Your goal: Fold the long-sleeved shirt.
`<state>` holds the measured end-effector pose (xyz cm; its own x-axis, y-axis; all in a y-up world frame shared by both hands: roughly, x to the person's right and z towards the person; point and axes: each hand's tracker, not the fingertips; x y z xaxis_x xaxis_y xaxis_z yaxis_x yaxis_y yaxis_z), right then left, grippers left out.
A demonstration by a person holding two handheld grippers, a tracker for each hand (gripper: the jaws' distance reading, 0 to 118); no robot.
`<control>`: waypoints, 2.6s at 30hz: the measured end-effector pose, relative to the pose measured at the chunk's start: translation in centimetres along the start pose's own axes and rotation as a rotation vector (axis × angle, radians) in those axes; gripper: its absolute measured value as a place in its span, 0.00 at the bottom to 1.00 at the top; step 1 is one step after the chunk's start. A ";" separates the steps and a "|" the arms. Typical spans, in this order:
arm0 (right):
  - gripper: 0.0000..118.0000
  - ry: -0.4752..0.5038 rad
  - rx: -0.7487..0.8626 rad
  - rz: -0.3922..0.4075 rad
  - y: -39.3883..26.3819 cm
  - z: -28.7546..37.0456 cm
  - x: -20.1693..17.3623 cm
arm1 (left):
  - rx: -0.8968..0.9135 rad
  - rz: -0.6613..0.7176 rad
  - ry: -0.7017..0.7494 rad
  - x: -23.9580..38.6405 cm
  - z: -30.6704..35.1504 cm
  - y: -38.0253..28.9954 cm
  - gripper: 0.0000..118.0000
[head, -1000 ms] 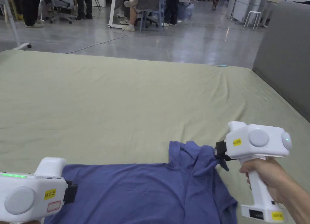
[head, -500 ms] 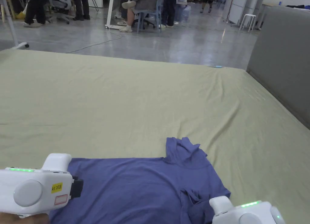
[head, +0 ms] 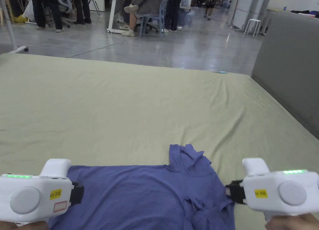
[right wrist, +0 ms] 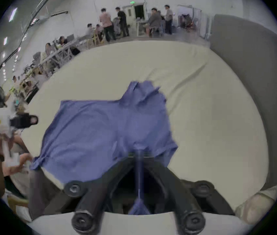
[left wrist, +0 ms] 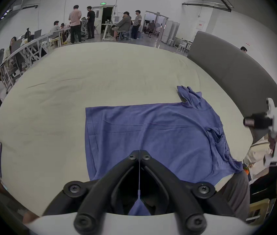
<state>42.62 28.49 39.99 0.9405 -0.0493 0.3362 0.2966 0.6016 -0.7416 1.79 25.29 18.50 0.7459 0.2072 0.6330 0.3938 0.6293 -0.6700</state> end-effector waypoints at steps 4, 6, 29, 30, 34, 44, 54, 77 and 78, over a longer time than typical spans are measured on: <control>0.00 -0.047 -0.021 0.015 4.1 -4.5 1.3 | -0.001 0.005 -0.001 -0.1 -0.7 0.5 0.00; 0.01 -0.065 -0.029 0.021 6.3 -7.5 1.7 | -0.006 0.004 0.005 -0.1 -1.2 0.9 0.00; 0.01 -0.146 -0.265 0.044 9.2 -22.4 2.8 | -0.044 0.020 0.061 -1.1 -6.1 3.4 0.00; 0.01 -0.154 -0.283 0.065 9.1 -22.7 2.6 | -0.043 0.022 0.061 -1.2 -6.4 3.7 0.00; 0.01 -0.175 -0.273 0.031 9.2 -23.2 2.3 | -0.040 0.018 0.126 -2.3 -8.4 5.8 0.61; 0.01 -0.132 -0.273 0.002 8.9 -23.4 3.4 | -0.163 0.091 0.372 -10.4 -19.1 9.7 0.98; 0.01 -0.115 -0.218 -0.030 10.6 -19.7 3.3 | -0.114 0.021 0.239 -5.4 -14.5 10.4 0.00; 0.01 -0.231 0.551 0.021 42.4 21.1 0.9 | 0.680 -0.001 0.207 3.5 19.4 41.3 0.00; 0.01 -0.238 0.550 0.017 42.7 20.9 0.9 | 0.686 -0.002 0.217 3.6 18.9 41.4 0.00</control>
<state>52.66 70.76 20.78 0.8627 0.1054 0.4946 0.0931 0.9282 -0.3602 10.62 66.26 0.33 0.8635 0.0968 0.4950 0.0220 0.9732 -0.2288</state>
